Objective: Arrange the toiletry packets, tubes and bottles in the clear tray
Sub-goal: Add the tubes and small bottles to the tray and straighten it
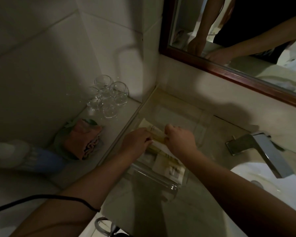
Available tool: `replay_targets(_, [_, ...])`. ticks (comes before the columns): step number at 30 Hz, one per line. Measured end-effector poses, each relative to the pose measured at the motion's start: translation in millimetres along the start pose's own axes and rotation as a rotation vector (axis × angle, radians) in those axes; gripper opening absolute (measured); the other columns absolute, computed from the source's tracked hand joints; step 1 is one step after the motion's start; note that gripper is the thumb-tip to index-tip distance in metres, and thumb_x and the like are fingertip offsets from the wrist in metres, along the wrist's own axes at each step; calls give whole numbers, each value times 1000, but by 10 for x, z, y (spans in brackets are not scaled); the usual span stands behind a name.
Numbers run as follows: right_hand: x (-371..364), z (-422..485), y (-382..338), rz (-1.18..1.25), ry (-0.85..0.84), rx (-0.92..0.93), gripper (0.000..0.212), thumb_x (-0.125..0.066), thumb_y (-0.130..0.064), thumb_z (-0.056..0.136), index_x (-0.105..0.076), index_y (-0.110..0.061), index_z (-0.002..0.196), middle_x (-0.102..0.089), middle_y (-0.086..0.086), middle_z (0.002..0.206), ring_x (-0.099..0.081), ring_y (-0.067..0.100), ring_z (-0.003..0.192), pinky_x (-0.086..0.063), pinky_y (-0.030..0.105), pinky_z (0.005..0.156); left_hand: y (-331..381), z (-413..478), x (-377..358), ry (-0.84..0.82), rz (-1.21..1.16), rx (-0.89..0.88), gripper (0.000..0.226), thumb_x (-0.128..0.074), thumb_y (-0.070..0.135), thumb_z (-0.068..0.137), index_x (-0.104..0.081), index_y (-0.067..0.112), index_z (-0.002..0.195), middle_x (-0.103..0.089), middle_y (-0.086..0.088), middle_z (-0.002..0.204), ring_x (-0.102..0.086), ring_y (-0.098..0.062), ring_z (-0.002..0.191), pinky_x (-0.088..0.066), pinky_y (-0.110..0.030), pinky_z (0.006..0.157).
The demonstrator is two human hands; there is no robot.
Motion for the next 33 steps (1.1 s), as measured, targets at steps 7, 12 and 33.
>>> replay_targets(7, [37,-171,-57,-3,44,36,31,-56,-18,91,-55,-24,121,-62,1,116,-59,23,100,-46,34,74,145,-16,-11,36,119,-77,21,-57,26,89,-68,14,101,-62,-7,107,-58,-28,96,-51,-39,73])
replay_targets(12, [-265,-483,-165,-9,31,48,53,-57,-36,89,-47,-16,137,-50,10,142,-45,33,131,-42,45,103,204,-168,-124,-4,259,-171,33,-49,30,84,-69,19,108,-65,-11,117,-59,-36,107,-52,-41,82])
replay_targets(33, [-201,-543,173,-33,43,-96,29,-56,-34,87,-59,-22,114,-61,2,111,-54,24,105,-43,37,84,30,-355,-328,-233,63,6,64,-38,34,98,-14,9,152,-6,-7,162,1,-20,149,-11,-34,119])
Point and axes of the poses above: each hand's wrist, its own z-axis towards the middle knuckle, its own x-axis out of the back of the hand, y = z × x, the point moved 10 cm from there along z, towards the middle knuckle
